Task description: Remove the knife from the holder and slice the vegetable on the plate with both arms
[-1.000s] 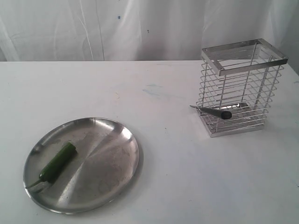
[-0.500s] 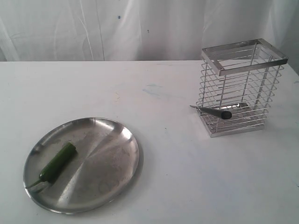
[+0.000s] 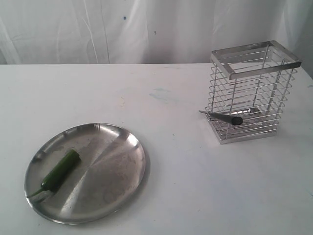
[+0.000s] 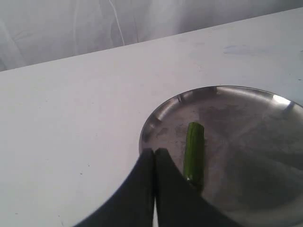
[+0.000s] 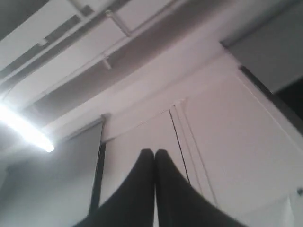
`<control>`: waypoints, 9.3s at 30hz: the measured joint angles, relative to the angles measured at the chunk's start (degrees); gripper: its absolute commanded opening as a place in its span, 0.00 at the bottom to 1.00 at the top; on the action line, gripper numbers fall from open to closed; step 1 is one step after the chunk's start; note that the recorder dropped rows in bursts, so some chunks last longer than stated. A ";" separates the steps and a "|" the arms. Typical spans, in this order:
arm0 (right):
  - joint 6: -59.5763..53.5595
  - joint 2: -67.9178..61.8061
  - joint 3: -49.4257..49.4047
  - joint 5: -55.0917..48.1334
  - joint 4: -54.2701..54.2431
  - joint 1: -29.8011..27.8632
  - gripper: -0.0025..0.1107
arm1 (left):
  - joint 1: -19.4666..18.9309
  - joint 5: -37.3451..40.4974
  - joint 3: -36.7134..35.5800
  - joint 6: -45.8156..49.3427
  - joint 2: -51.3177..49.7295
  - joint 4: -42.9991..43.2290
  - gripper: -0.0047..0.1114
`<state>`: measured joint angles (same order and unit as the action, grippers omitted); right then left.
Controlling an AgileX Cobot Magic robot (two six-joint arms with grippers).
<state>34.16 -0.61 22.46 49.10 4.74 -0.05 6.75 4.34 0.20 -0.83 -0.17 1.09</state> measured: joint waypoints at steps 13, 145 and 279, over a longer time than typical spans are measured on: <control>-25.09 -28.32 17.49 -44.44 23.80 0.00 0.02 | 0.00 0.00 0.00 0.00 0.00 0.00 0.04; -55.90 -99.14 31.58 -115.64 -65.65 -9.63 0.02 | 0.00 0.00 0.00 0.00 0.00 0.00 0.04; -31.85 -74.27 31.25 -81.17 -19.47 -10.23 0.46 | 0.00 0.00 0.00 0.00 0.00 0.00 0.04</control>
<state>2.30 -74.88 53.71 -32.08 -14.73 -10.28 6.75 4.34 0.20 -0.83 -0.17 1.09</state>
